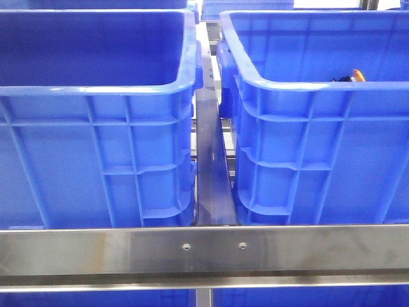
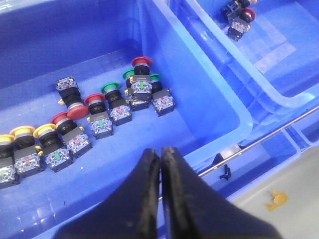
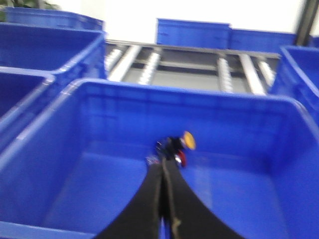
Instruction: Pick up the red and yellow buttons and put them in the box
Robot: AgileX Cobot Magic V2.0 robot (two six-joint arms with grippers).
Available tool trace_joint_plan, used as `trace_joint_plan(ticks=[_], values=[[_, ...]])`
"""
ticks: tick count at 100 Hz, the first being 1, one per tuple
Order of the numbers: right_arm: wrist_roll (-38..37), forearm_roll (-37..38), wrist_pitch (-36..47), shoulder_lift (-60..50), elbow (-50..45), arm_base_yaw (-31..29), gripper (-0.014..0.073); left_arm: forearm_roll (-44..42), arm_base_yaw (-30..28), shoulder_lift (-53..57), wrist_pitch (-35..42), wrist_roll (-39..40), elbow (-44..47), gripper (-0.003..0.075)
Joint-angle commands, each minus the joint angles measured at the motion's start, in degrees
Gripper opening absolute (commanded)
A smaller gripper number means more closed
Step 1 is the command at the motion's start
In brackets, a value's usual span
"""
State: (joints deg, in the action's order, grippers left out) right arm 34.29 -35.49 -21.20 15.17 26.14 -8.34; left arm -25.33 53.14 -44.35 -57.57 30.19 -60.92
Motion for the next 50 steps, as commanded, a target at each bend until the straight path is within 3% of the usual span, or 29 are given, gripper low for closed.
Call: trace_joint_plan(ticks=[1,10,20,50], values=[[-14.64,13.28,4.95,-0.86,1.35,-0.01,-0.0068,-1.5,0.29,-0.28,3.24,0.4,-1.39,-0.0019],[-24.01,23.61,6.46,-2.78,0.85,0.04,-0.0068,-1.5,0.29,-0.28,3.24,0.4,-1.39,-0.0019],[-30.54,30.05,7.79,-5.43,-1.02,0.04,-0.0068,-1.5,0.29,-0.28,3.24,0.4,-1.39,-0.0019],[-33.54,35.01,9.14,-13.6,-10.92,6.82,-0.0068,-1.5,0.29,-0.28,3.24,0.4,-1.39,-0.0019]])
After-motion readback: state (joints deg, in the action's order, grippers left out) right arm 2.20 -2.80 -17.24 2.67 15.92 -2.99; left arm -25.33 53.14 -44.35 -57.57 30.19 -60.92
